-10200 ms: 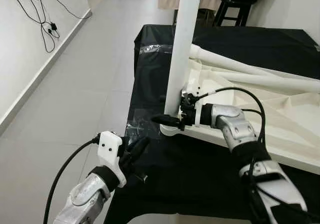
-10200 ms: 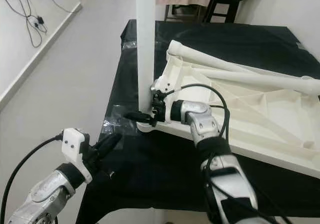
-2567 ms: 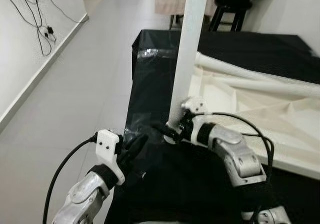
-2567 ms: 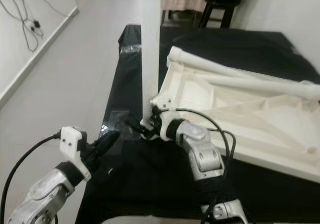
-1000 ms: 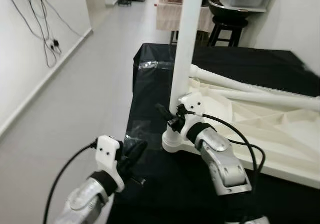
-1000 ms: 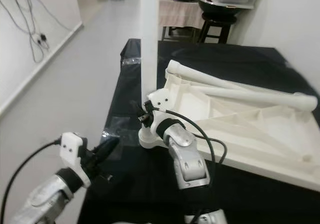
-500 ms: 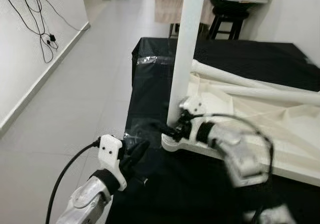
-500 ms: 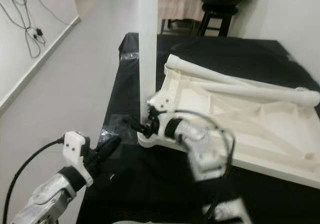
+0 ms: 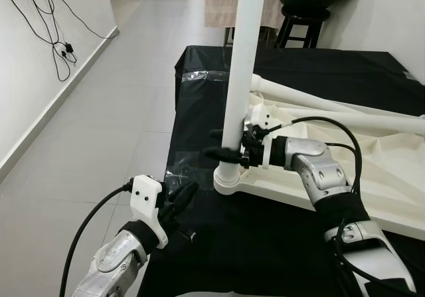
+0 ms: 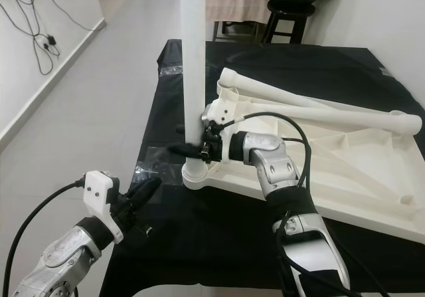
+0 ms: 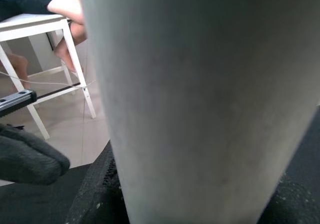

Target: Building children table

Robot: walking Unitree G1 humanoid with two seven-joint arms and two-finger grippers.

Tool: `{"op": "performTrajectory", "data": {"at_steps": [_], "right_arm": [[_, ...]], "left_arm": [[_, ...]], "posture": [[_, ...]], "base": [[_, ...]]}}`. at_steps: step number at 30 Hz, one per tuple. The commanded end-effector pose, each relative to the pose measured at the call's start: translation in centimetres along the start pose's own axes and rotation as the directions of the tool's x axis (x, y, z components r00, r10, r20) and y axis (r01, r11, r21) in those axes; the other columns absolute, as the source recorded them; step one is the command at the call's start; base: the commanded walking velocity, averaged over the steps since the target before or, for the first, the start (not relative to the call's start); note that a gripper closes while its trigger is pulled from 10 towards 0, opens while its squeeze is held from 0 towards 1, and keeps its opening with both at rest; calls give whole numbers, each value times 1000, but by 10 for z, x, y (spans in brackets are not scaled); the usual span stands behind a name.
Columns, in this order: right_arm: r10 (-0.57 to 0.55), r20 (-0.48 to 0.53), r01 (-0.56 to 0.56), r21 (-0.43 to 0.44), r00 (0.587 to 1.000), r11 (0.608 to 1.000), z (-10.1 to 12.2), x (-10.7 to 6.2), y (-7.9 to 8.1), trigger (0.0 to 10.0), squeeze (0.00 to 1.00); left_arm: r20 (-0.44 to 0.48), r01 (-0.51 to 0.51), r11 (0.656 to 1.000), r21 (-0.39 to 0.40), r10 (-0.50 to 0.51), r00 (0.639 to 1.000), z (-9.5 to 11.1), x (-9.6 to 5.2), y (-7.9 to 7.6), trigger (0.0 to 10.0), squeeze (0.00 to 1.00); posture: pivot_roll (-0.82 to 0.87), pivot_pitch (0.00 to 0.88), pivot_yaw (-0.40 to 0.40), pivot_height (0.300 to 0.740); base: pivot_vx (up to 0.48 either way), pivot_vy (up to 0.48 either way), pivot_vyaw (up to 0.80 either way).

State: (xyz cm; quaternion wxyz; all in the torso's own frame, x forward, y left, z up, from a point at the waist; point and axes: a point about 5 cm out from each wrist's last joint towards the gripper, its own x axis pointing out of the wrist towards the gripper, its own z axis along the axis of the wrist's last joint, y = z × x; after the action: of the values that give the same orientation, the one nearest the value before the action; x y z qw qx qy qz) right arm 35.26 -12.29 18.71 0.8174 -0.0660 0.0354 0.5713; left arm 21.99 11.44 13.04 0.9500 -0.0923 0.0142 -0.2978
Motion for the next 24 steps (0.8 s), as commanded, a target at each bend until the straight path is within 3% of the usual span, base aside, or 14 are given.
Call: {"op": "performTrajectory", "data": {"at_steps": [1,6,11,12,13,14,15,17,18,19,20,21,23,24], "right_arm": [[36,-2,-36,14,999,999,-3,-1,-1,0,0],[-6,-2,6,8,1000,1000,-8,-10,-3,0,0],[-265,-152,268,-1,952,964,-40,-21,5,0,0],[-354,-221,364,2,909,932,-51,-21,9,0,0],[-600,-247,624,25,761,781,-60,-21,13,0,0],[-600,-247,624,25,761,781,-60,-21,13,0,0],[-692,-287,733,56,662,678,-69,-22,31,0,0],[-660,-243,679,-5,711,734,-62,-4,60,0,0],[-660,-243,679,-5,711,734,-62,-4,60,0,0],[-606,-221,621,-6,764,784,-59,3,66,0,0],[-606,-221,621,-6,764,784,-59,3,66,0,0],[-620,-226,631,-28,752,775,-58,-1,44,0,0],[-620,-226,631,-28,752,775,-58,-1,44,0,0],[-625,-235,643,2,744,766,-55,2,33,10000,0]], "left_arm": [[-2,-1,1000,-5,1,1000,0,-1,-2,10000,0],[0,-1,1000,-6,1,1000,0,-1,-3,10000,0],[2,-3,1000,-6,3,1000,1,-2,-2,10000,0],[2,-4,1000,-5,4,1000,2,-3,-1,10000,0],[2,-4,1000,-4,4,1000,2,-3,0,10000,0],[2,-4,1000,-4,4,1000,2,-3,0,10000,0],[2,-3,1000,-4,3,1000,3,-3,1,10000,0],[-3,2,1000,-3,-2,1000,3,-4,4,10000,0],[-3,2,1000,-3,-2,1000,3,-4,4,10000,0],[-4,3,1000,-3,-3,1000,3,-4,4,10000,0],[-4,3,1000,-3,-3,1000,3,-4,4,10000,0],[-7,9,1000,-7,-9,1000,3,-3,4,10000,0],[-7,9,1000,-7,-9,1000,3,-3,4,10000,0],[-4,2,1000,-4,-2,1000,3,-2,5,10000,0]], "posture": [[76,67,-61,740],[68,79,-65,740],[46,95,-67,740],[35,99,-66,740],[29,100,-64,740],[29,100,-64,740],[22,108,-61,740],[13,100,-34,740],[13,100,-34,740],[7,93,-31,740],[7,93,-31,740],[29,92,-48,740],[29,92,-48,740],[33,90,-51,740]], "base": [[0,0,0],[0,0,0],[0,0,0],[0,0,0],[0,0,0],[0,0,0],[0,0,0],[0,0,0],[0,0,0],[0,0,0],[0,0,0],[0,0,0],[0,0,0],[0,0,0]]}}
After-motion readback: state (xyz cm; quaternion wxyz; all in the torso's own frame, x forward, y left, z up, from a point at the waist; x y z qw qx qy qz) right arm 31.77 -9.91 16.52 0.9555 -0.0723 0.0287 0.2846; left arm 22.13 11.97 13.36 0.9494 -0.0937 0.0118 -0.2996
